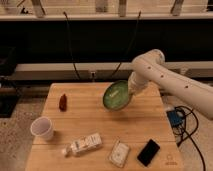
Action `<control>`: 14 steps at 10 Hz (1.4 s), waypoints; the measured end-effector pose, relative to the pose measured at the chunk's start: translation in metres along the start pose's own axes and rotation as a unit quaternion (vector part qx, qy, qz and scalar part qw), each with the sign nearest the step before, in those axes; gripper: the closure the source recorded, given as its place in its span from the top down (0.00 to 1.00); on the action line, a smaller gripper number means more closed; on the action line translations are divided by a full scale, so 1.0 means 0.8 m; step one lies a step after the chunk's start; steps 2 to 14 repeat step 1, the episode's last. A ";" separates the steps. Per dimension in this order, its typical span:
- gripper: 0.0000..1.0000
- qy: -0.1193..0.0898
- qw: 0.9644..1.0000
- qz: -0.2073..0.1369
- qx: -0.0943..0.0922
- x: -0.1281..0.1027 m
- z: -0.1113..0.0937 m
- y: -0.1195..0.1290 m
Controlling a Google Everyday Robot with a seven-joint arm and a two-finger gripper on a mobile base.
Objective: Pick up the ceramic bowl
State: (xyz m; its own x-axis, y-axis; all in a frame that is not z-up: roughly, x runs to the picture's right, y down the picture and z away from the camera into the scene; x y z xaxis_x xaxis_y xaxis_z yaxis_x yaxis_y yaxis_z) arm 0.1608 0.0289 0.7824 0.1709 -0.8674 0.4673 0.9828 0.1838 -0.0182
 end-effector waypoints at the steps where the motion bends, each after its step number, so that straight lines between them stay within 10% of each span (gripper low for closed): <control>1: 0.00 0.001 1.000 -0.001 -0.001 0.001 -0.003 -0.001; 14: 0.00 0.001 1.000 -0.001 -0.001 0.001 -0.003 -0.001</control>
